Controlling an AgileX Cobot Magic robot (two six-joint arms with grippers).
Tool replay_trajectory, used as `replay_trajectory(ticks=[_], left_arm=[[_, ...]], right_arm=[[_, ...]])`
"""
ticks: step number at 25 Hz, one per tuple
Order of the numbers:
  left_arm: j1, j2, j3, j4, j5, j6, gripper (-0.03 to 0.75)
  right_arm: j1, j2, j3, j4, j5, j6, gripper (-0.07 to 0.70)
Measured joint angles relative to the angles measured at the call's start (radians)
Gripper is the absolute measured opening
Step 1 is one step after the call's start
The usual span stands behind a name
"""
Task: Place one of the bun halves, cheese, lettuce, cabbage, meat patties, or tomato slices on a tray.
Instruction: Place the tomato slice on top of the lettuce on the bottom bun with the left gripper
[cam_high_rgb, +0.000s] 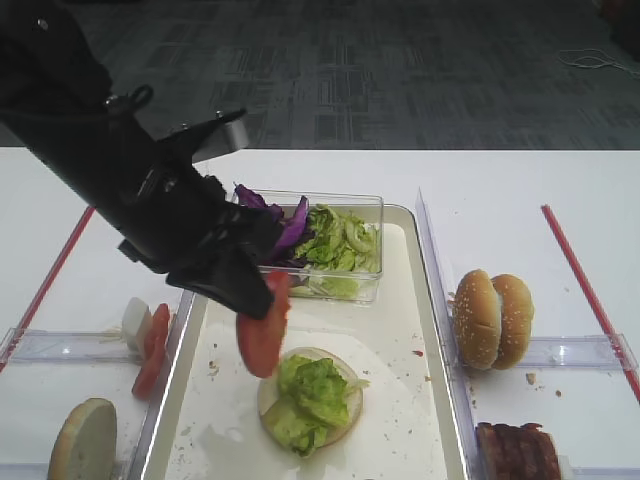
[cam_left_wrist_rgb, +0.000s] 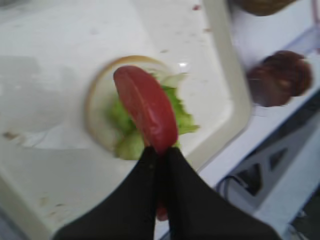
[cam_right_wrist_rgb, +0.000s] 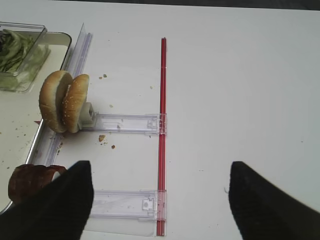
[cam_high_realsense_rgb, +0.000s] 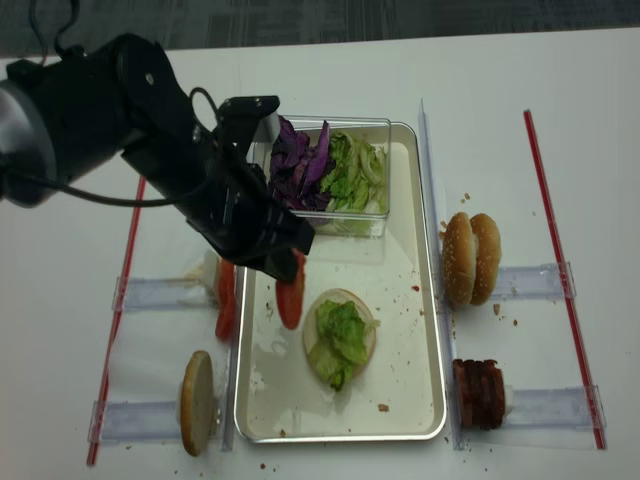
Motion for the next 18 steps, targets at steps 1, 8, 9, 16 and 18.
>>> replay_trajectory(ticks=[1, 8, 9, 16, 18], left_arm=[[0.000, 0.000, 0.000, -0.079, 0.025, 0.058, 0.032], [0.000, 0.000, 0.000, -0.364, 0.116, 0.248, 0.032], [0.000, 0.000, 0.000, -0.366, 0.116, 0.252, 0.031], [0.000, 0.054, 0.000, -0.363, 0.098, 0.256, 0.029], [0.000, 0.092, 0.000, -0.363, 0.088, 0.258, 0.029]], right_arm=[[0.000, 0.000, 0.000, 0.000, 0.000, 0.000, 0.590], [0.000, 0.000, 0.000, 0.000, 0.000, 0.000, 0.590], [0.000, 0.000, 0.000, 0.000, 0.000, 0.000, 0.590], [0.000, 0.000, 0.000, 0.000, 0.000, 0.000, 0.590], [0.000, 0.000, 0.000, 0.000, 0.000, 0.000, 0.590]])
